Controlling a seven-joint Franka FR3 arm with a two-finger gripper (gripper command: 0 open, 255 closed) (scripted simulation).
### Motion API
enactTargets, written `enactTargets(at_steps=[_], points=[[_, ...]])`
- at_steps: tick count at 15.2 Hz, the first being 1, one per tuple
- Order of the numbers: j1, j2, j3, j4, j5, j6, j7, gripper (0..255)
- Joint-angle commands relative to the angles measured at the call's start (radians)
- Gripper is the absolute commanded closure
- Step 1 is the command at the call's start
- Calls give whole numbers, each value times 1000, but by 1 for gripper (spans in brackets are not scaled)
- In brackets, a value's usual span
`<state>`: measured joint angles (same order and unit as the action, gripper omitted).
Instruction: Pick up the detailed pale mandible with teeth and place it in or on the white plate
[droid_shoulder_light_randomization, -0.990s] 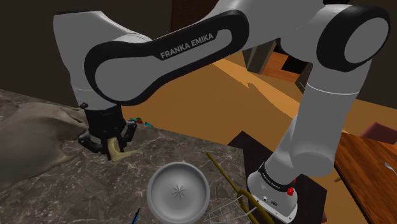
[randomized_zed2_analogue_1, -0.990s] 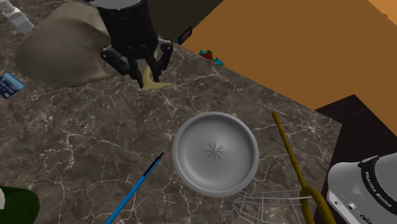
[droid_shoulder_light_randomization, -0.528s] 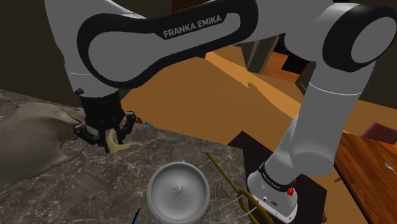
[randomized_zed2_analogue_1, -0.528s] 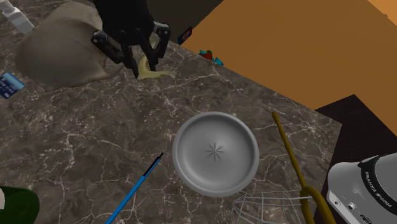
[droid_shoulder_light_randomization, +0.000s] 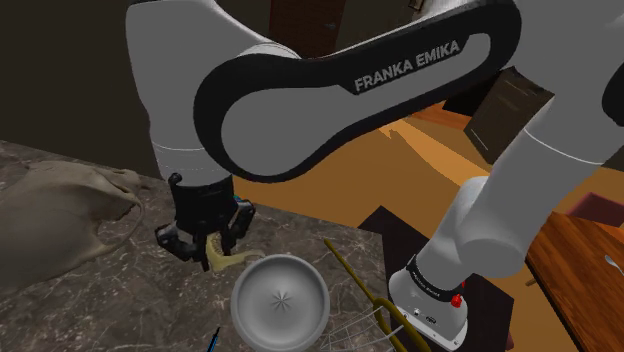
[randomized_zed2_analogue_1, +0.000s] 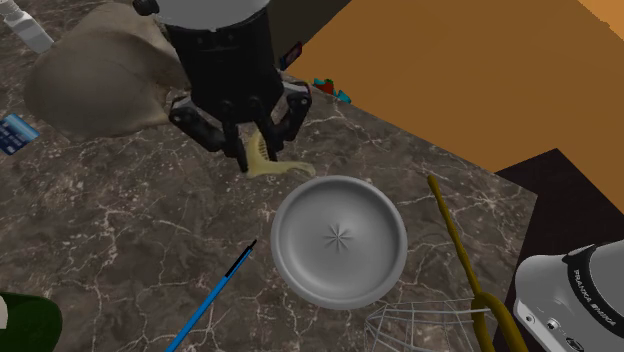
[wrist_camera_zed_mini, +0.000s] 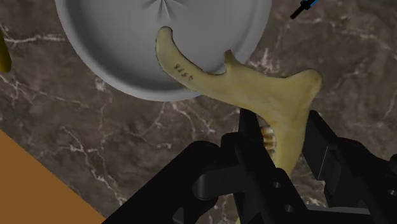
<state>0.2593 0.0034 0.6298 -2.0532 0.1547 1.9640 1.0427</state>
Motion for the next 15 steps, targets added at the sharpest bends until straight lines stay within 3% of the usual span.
enactTargets(at_steps=[1,8,15], points=[[9,-76,10,-75,52,13,-7,255],[103,-340,30,-295,235,10,-8,255],[101,-289,56,-353,231,116,-9,255]])
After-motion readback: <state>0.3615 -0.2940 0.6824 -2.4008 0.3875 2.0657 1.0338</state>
